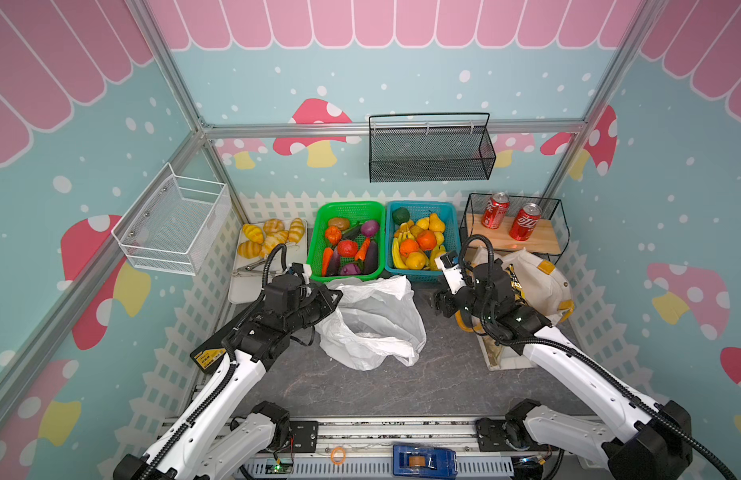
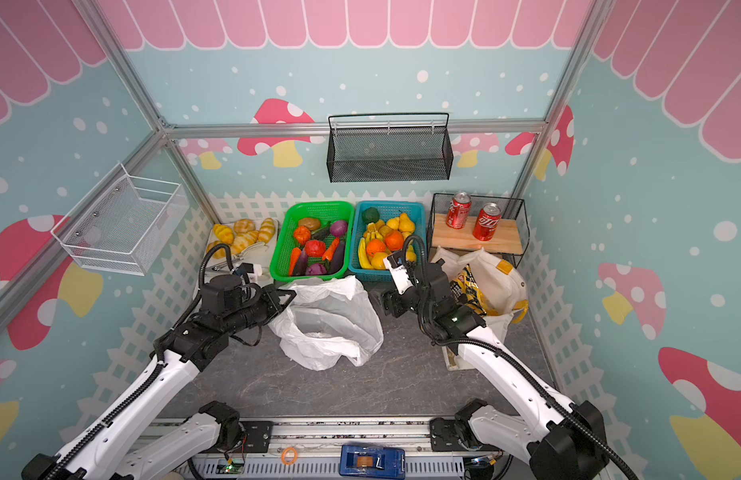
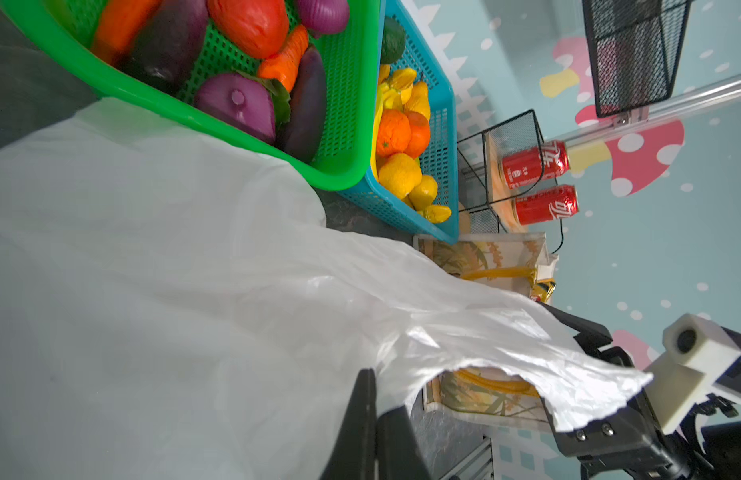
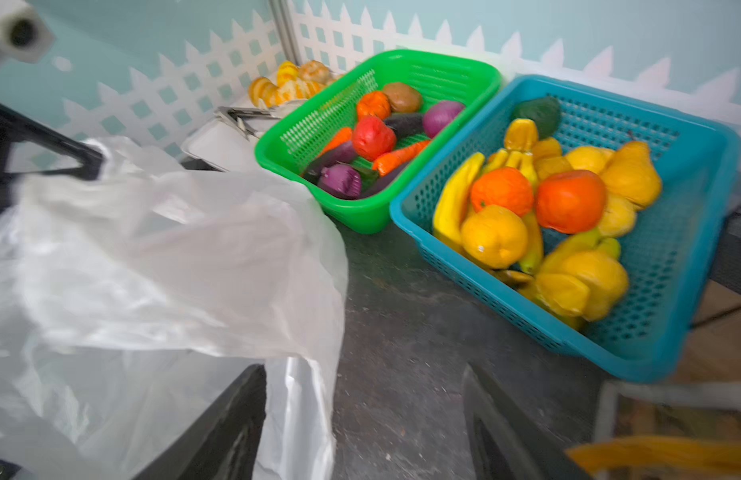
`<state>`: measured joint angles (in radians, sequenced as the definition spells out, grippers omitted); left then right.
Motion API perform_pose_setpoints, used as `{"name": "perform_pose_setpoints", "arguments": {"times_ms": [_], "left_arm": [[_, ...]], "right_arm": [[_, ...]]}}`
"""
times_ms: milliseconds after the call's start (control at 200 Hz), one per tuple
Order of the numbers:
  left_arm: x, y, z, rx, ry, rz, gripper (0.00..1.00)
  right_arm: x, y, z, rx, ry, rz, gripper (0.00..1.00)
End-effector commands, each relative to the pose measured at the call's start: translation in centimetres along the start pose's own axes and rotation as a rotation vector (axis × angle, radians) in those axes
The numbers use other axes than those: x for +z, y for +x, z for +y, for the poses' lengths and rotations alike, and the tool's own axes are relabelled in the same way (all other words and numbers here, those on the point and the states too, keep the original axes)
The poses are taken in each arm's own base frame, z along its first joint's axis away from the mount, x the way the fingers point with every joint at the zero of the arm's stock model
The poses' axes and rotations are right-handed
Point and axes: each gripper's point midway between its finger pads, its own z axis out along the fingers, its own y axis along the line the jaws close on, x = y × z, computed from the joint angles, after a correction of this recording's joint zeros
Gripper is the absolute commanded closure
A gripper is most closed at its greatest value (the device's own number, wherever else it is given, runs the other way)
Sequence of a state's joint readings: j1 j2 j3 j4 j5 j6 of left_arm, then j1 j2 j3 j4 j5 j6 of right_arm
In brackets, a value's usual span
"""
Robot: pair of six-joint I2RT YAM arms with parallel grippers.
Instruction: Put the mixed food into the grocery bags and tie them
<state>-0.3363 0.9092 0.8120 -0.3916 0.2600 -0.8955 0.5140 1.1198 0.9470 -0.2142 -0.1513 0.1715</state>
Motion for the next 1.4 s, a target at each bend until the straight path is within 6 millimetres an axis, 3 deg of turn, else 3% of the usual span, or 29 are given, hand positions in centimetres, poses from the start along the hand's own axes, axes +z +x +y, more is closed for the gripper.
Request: {"name": "perform_pose_setpoints", "arguments": {"times_ms": [0, 125, 295, 470, 515, 730, 956, 1101, 1221, 1396], "left_arm": [[-0.4, -1.4, 0.5, -0.053, -0.014, -0.067, 1.00], [-0.7, -1.8, 1.6, -0.063, -0.044, -0.094, 1.00], [-0.7, -2.0, 2.7, -0.051, -0.076, -0.116, 1.00], [-0.3, -2.1, 2.7, -0.039, -0.071, -0.107, 1.00], [-0.3, -2.1, 2.6, -0.034, -0.068, -0.106, 1.00], [0.1, -2.2, 2.6, -0.025, -0.062, -0.101, 1.00], [0.2, -2.1, 2.7, -0.020, -0.060, -0.098, 1.00], [0.3, -2.1, 2.8, -0.022, -0.060, -0.100, 1.00], [0.4, -1.9, 2.8, -0.024, -0.058, -0.094, 1.00], [0.4, -1.8, 2.6, -0.028, -0.045, -0.083, 1.00]], "right_arm": [[0.7, -1.7, -3.8, -0.018, 0.171, 0.057, 0.24], [4.0, -3.3, -5.5, -0.034, 0.231, 0.115, 0.27], [9.8, -3.2, -7.4, -0.048, 0.251, 0.237, 0.27], [14.9, -1.0, -9.4, -0.070, 0.242, 0.356, 0.22], [16.6, 0.7, -10.0, -0.068, 0.233, 0.408, 0.22], [20.7, 4.0, -10.7, -0.055, 0.170, 0.495, 0.22], [22.6, 6.6, -11.5, -0.041, 0.151, 0.556, 0.24], [23.0, 6.7, -11.4, -0.028, 0.117, 0.552, 0.37], [22.4, 5.0, -11.2, -0.024, 0.106, 0.514, 0.49], [19.6, -0.8, -10.3, -0.030, 0.101, 0.377, 0.61]]}}
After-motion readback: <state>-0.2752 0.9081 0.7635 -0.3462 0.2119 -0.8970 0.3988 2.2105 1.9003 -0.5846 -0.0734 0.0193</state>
